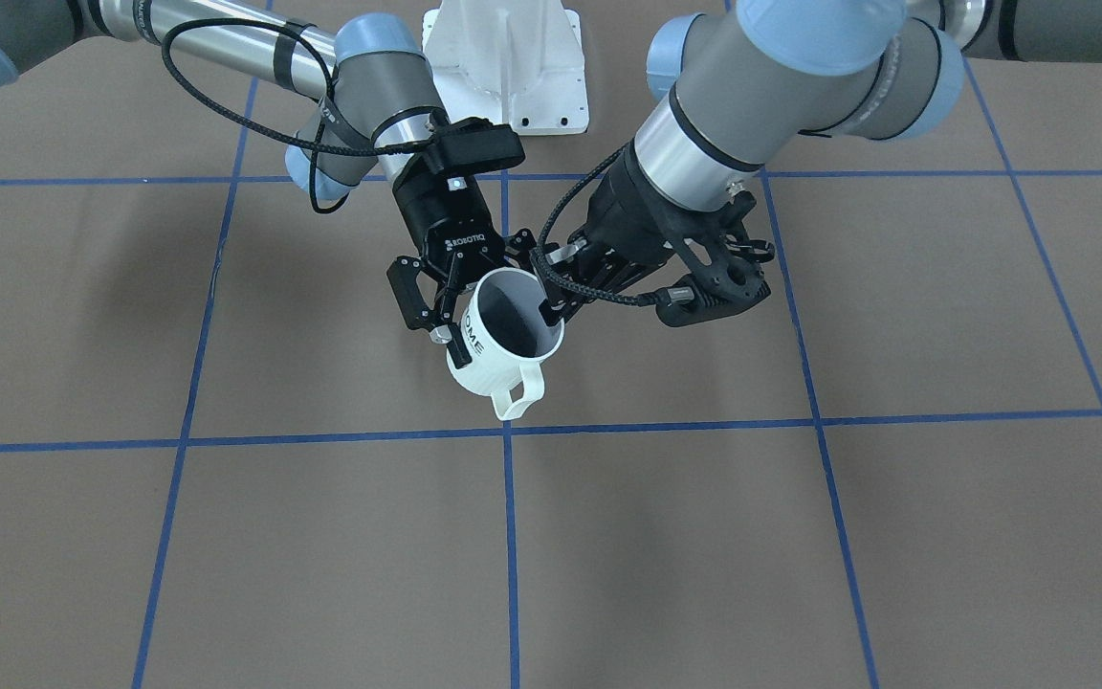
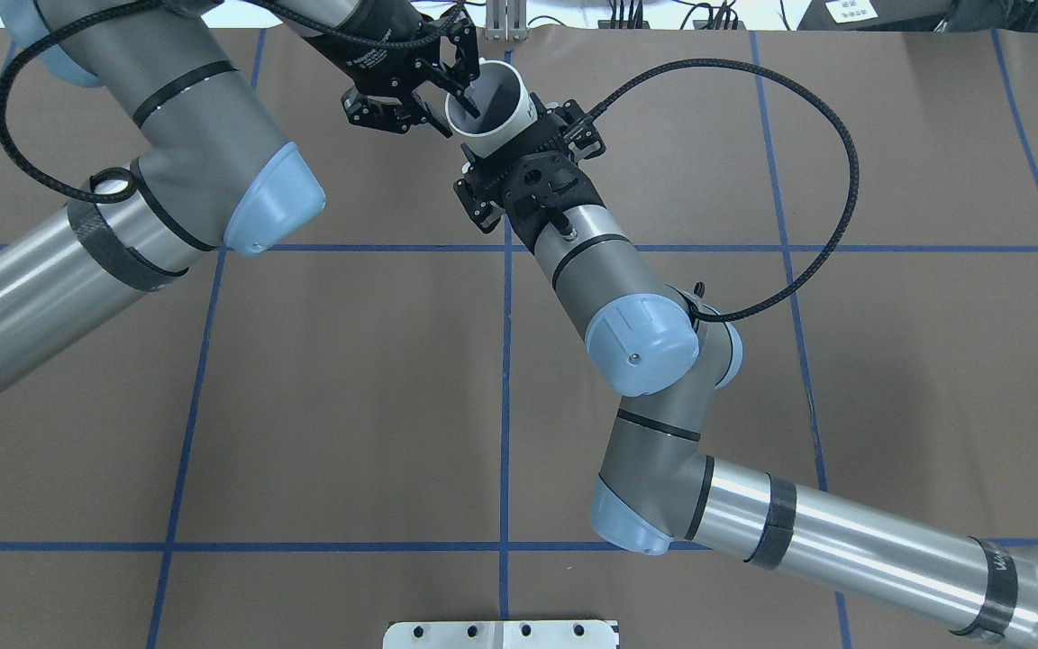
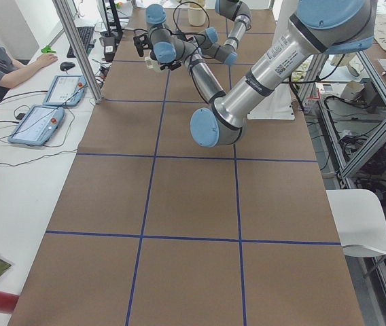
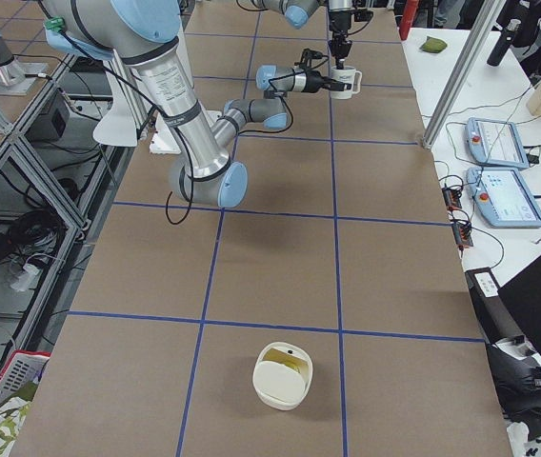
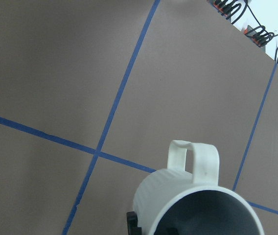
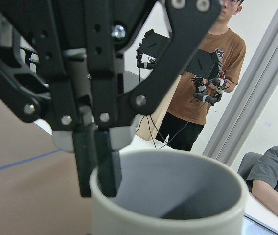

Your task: Left arm hands cup to right arm to dump lemon

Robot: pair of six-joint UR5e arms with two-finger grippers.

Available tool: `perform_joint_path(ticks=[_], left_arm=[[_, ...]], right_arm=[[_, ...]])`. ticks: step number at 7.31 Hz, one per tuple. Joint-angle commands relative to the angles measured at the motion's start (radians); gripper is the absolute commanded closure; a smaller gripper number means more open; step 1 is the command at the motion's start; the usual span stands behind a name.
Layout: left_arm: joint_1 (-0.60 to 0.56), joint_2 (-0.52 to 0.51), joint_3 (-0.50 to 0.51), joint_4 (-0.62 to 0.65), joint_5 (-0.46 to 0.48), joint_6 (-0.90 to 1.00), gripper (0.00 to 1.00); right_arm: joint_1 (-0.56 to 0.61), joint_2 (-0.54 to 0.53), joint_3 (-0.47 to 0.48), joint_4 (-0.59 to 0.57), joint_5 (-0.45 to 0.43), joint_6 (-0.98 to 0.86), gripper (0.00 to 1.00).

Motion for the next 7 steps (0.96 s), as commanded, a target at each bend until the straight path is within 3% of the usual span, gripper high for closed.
perform_joint_path(ticks=[1,3,7], left_arm=[[0.000,0.000,0.001,0.002,0.000,0.001,1.00],[-0.001,0.000,0.001,0.002,0.002,0.001,1.00],[-0.001,0.004,0.003,0.008,0.005,-0.001,1.00]], right_arm=[[0.000,-0.005,0.000,0.001,-0.003,-0.001,0.01],[0.000,-0.013,0.002,0.005,-0.003,-0.001,0.01],[-0.007,-0.069,0.092,0.003,-0.004,-0.001,0.01]])
